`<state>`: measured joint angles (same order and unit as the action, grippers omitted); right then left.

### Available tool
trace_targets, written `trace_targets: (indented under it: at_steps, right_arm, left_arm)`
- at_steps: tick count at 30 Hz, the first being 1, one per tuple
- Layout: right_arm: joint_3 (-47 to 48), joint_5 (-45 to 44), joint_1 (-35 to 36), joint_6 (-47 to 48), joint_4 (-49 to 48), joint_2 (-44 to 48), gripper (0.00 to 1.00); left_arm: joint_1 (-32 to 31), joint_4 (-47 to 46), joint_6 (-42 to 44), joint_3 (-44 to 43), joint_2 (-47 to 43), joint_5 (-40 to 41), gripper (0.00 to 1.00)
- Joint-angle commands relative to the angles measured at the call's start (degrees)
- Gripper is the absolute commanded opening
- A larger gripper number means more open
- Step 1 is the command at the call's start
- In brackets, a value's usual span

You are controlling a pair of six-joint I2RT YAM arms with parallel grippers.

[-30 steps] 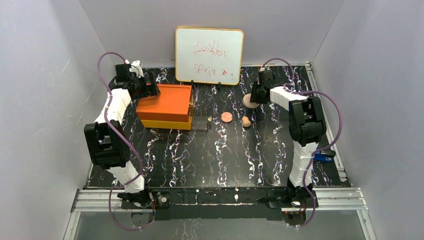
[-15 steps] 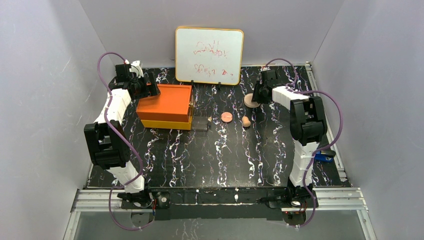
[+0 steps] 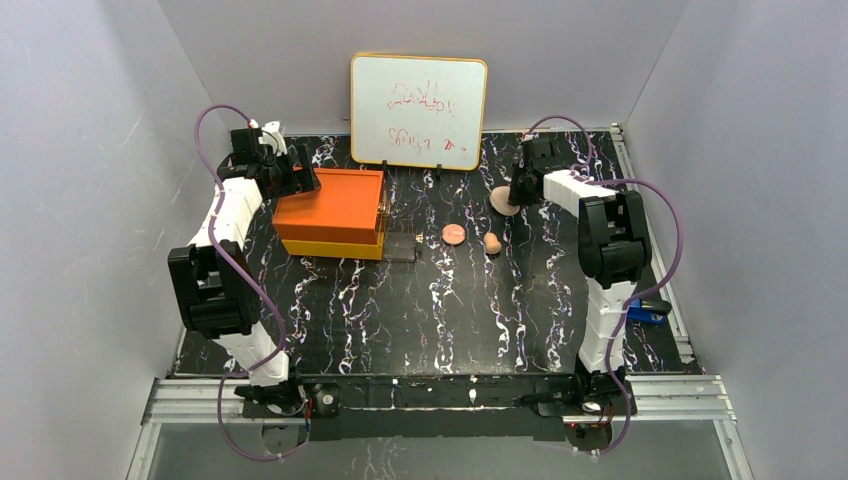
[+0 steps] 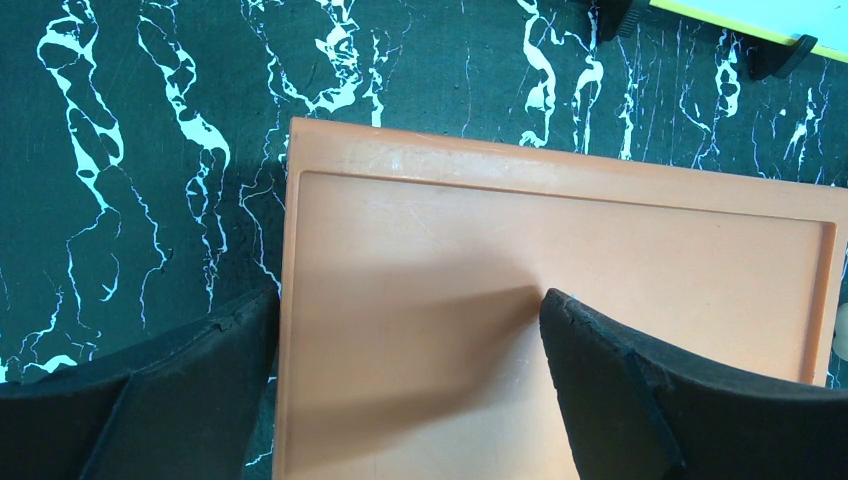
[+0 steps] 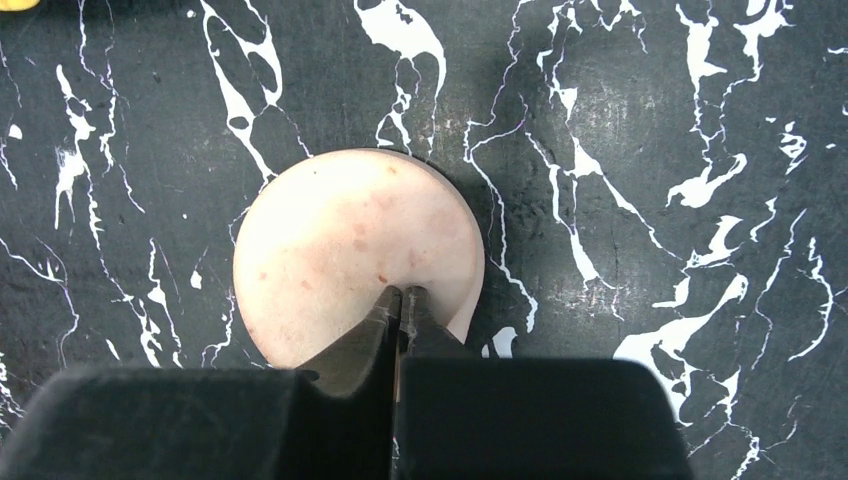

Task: Organize the makeup
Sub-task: Pick up the makeup tool from the center of the board.

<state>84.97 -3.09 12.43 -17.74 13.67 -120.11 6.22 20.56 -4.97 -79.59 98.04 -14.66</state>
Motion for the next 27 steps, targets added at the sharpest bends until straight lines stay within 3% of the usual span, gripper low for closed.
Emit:
trace_targets:
  at_steps: [1,21,27]
  right_arm:
    - [1.8,-1.7,0.2,1.2,2.3,-2.8,0.01]
    - [-1.0,-0.3,4.8,3.2,4.2,15.7,0.01]
    - [0.9,0.1,11.8,4.2,7.0,19.8,0.01]
  left_arm:
    - [-0.5,10.7,2.0,3.5,1.8,1.0,0.96]
    - [-0.5,10.8,1.6,3.5,0.1,0.3,0.96]
    - [-0.5,10.8,1.4,3.3,-0.3,0.1,0.96]
